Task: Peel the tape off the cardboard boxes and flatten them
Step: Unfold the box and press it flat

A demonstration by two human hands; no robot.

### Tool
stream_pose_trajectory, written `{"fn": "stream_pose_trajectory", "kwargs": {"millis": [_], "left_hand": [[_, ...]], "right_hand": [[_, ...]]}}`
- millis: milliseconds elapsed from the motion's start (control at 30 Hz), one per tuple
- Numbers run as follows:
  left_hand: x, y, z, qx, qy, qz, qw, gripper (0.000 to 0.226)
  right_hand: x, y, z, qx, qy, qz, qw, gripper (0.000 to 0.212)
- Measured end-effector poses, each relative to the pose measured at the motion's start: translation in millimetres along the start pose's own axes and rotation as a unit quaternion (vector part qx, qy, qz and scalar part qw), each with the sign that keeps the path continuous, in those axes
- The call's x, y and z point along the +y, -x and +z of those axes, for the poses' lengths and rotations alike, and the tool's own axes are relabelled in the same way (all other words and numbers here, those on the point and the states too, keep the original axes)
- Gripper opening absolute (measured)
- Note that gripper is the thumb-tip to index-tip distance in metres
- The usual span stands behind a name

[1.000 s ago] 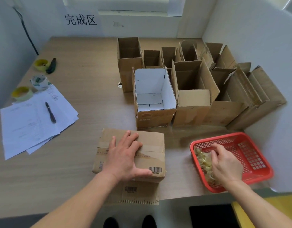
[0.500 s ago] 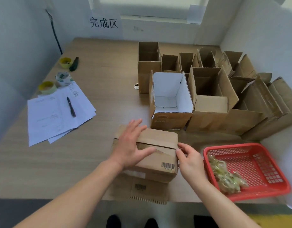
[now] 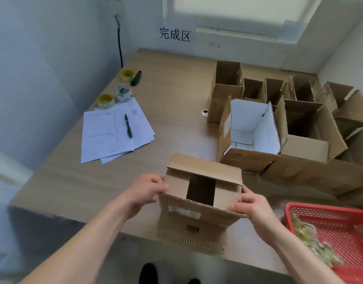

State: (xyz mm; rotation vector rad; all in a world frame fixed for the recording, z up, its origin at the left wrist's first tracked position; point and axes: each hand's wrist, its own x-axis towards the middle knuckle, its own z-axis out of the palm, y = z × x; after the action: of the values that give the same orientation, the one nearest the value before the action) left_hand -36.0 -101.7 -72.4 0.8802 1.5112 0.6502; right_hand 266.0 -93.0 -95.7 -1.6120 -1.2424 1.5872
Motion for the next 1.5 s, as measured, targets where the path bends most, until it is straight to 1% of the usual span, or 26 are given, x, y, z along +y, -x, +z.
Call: {"fn": "stream_pose_trajectory", "kwargs": {"millis": [33,67,133,200,233,300,367,467,533,567,600,667,733,767,833,900,933,1000,1067,1133,1233,1300,1367,1433,1467,1500], "left_hand": [[-0.3,1.2,-7.5,-0.034,-0.087,-0.014,0.996,0.016],[0.6,1.6,-11.9,-0.054,-0.177,-0.026,0.982,0.017],[3.4,-3.0,-8.8,-0.042,-0.323,-0.024,0.945,0.062],[6.3,-9.5,7.7,0.008,-0.377,-0.016,0.926,0.105],[6.4,-13.2,17.4,0.022,-0.397,-0.022,0.917,0.120],[-0.5,-23.5,34.2,0.047,-0.444,-0.035,0.894,0.140],[-8.7,-32.8,43.4,0.080,-0.466,-0.039,0.880,0.147],[-16.0,-41.0,47.3,0.100,-0.454,-0.040,0.884,0.141],[-19.2,-41.4,47.0,0.089,-0.411,-0.038,0.906,0.133],[-20.5,-39.6,44.6,0.082,-0.381,-0.032,0.920,0.130],[-20.5,-36.3,40.2,0.076,-0.351,-0.025,0.933,0.128],[-16.6,-28.1,21.9,0.063,-0.288,0.002,0.955,0.122],[-2.8,-16.2,-8.4,0.042,-0.221,0.047,0.973,0.107],[6.6,-7.8,-28.2,0.036,-0.189,0.078,0.978,0.093],[25.3,10.6,-70.0,0.042,-0.157,0.137,0.977,0.059],[42.2,26.7,-104.3,0.063,-0.175,0.144,0.972,0.027],[48.0,33.7,-116.0,0.062,-0.190,0.143,0.969,0.024],[53.6,46.5,-127.7,0.041,-0.225,0.138,0.964,0.030],[47.6,55.1,-128.6,0.036,-0.238,0.136,0.961,0.026],[38.6,61.4,-126.2,0.042,-0.229,0.144,0.962,0.036],[32.6,68.3,-121.5,0.063,-0.197,0.182,0.961,0.046],[31.5,71.6,-121.4,0.063,-0.192,0.200,0.959,0.051],[23.1,74.6,-125.3,0.003,-0.191,0.181,0.965,0.058],[5.9,72.8,-131.5,-0.106,-0.127,0.127,0.978,0.062],[-4.9,71.1,-132.4,-0.137,-0.078,0.093,0.983,0.064],[-16.0,68.3,-131.6,-0.128,-0.031,0.052,0.990,0.067]], "right_hand": [[-3.8,2.9,-0.1,-0.040,0.077,0.002,0.996,0.010],[-6.3,3.2,-1.4,-0.074,0.161,0.009,0.984,0.032],[-12.9,-1.3,1.3,-0.078,0.290,0.025,0.954,0.069],[-19.4,-7.2,16.8,-0.027,0.369,0.010,0.929,0.088],[-20.7,-11.0,27.0,0.018,0.399,0.007,0.917,0.091],[-25.0,-17.1,47.2,0.092,0.443,0.026,0.892,0.095],[-27.3,-23.6,60.3,0.130,0.464,0.035,0.875,0.103],[-28.8,-31.7,64.7,0.156,0.472,0.037,0.867,0.107],[-29.6,-33.8,59.9,0.168,0.448,0.041,0.877,0.106],[-30.5,-33.0,54.3,0.175,0.416,0.040,0.891,0.105],[-32.6,-31.2,47.5,0.177,0.368,0.036,0.912,0.103],[-39.3,-26.6,32.0,0.163,0.210,0.023,0.964,0.098],[-50.8,-22.6,20.8,0.127,0.037,0.002,0.991,0.099],[-57.0,-22.9,17.9,0.103,-0.018,-0.011,0.994,0.103],[-69.3,-25.6,18.6,0.056,-0.079,-0.036,0.995,0.109],[-76.1,-29.8,24.1,0.006,-0.147,-0.047,0.988,0.097],[-76.8,-31.6,28.7,-0.022,-0.189,-0.041,0.981,0.087],[-75.0,-32.2,39.0,-0.068,-0.252,-0.020,0.965,0.071],[-72.0,-34.1,46.7,-0.079,-0.262,-0.012,0.962,0.058],[-72.8,-34.9,53.1,-0.064,-0.252,-0.021,0.965,0.043],[-76.6,-36.7,58.7,0.002,-0.184,-0.101,0.978,0.022],[-78.6,-34.0,61.0,0.031,-0.129,-0.172,0.976,0.026],[-76.6,-26.4,61.0,0.019,-0.088,-0.209,0.974,0.039],[-67.0,-17.6,59.8,-0.047,-0.052,-0.205,0.976,0.050],[-58.4,-13.6,59.8,-0.079,-0.033,-0.183,0.979,0.050],[-49.8,-9.7,60.7,-0.091,-0.013,-0.147,0.985,0.048]]}}
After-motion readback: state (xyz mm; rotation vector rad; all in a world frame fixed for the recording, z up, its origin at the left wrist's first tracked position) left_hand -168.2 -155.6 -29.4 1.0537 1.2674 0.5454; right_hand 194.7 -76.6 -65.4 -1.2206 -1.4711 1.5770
